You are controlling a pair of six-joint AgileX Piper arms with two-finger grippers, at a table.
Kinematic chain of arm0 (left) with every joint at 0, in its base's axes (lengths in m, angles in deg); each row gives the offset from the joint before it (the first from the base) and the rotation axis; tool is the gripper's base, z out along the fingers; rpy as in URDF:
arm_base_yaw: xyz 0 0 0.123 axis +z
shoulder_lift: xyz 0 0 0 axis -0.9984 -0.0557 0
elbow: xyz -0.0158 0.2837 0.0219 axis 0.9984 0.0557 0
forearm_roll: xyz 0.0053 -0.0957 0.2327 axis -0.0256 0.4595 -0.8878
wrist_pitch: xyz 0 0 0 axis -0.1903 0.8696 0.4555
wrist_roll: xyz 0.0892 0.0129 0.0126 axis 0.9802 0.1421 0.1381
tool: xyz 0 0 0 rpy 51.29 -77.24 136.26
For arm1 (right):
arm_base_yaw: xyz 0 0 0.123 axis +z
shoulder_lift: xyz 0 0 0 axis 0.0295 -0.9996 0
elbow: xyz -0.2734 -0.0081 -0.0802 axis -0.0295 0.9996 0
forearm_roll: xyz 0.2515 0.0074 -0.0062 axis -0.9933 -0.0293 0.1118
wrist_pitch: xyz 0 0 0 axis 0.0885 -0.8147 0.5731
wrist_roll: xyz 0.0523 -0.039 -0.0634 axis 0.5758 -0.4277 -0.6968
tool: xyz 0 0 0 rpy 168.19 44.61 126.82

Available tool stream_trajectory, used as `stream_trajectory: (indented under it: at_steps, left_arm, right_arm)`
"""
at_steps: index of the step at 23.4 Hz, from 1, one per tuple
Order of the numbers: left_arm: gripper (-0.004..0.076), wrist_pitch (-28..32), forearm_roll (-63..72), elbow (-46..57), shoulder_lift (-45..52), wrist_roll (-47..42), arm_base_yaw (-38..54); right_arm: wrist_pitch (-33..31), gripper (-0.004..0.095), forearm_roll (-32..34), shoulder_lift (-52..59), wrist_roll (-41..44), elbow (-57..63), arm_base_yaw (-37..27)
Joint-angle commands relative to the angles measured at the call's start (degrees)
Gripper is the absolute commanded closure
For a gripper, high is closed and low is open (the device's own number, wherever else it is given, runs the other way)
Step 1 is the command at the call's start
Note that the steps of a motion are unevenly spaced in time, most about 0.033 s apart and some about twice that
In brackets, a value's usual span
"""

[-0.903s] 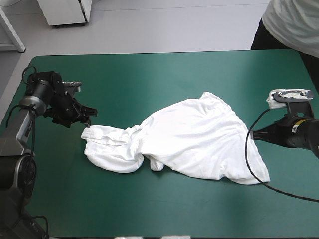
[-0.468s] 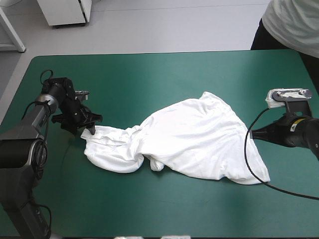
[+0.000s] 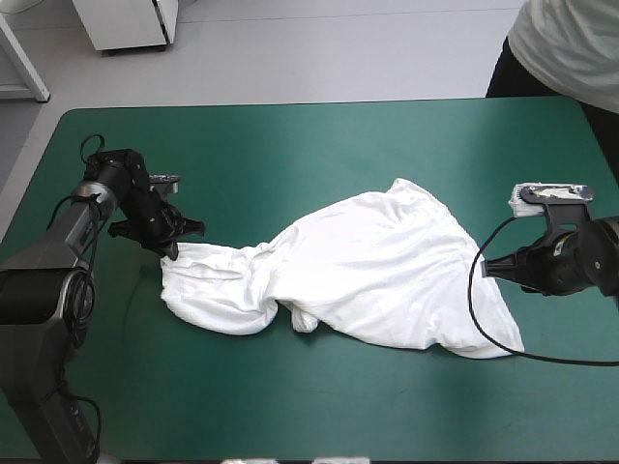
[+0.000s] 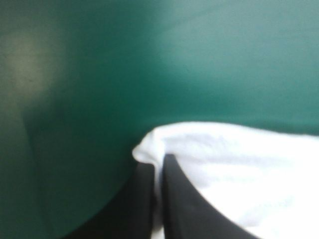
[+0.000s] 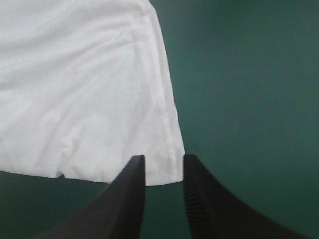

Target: Fold the cloth

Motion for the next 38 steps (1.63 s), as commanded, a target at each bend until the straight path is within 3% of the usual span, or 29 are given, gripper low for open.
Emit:
stream_trajectory:
  at_steps: [1, 7, 11, 15, 23, 25, 27, 29, 38]
  left_arm:
    - [0.0734, 1.87, 2.24, -0.13, 0.27, 0.05, -0.89]
    - [0.0734, 1.36, 5.37, -0.13, 0.27, 2.82, -0.89]
    - [0.0734, 1.36, 5.37, -0.13, 0.27, 2.82, -0.89]
    - [0.0734, 1.36, 5.37, -0.13, 0.27, 2.94, -0.89]
    - [0.0734, 1.36, 5.15, -0.13, 0.27, 3.09, -0.89]
    - [0.0734, 1.36, 5.15, -0.13, 0.27, 3.09, -0.89]
    - [0.0734, 0.91, 5.15, -0.13, 0.27, 3.30, -0.89]
    - [0.0734, -0.27, 5.26, -0.13, 0.38, 3.43, -0.89]
    - [0.0734, -4.41, 5.50, -0.25, 10.58, 4.40, -0.89]
  right_arm:
    - [-0.25, 0.0398, 0.47, -2.12, 0.63, -1.74, 0.01]
    - [0.76, 0.0378, 2.14, -7.24, 2.29, -0.97, -0.52]
    - [3.58, 0.0382, 0.56, -6.99, 2.80, 6.33, -3.58]
    - [15.34, 0.0386, -0.68, -7.53, 3.70, 19.45, -4.42]
    - [25.36, 0.0435, -3.33, -15.69, 5.57, 26.27, -4.42]
    - [25.63, 0.0499, -4.56, -18.21, 5.57, 26.27, -4.42]
    - [24.50, 0.0632, -5.69, -20.03, 4.54, 26.27, -4.42]
    - [24.37, 0.0924, -6.26, -20.74, 3.47, 26.27, -4.42]
    - [17.25, 0.0925, -3.91, -10.49, 2.58, 18.92, -4.42]
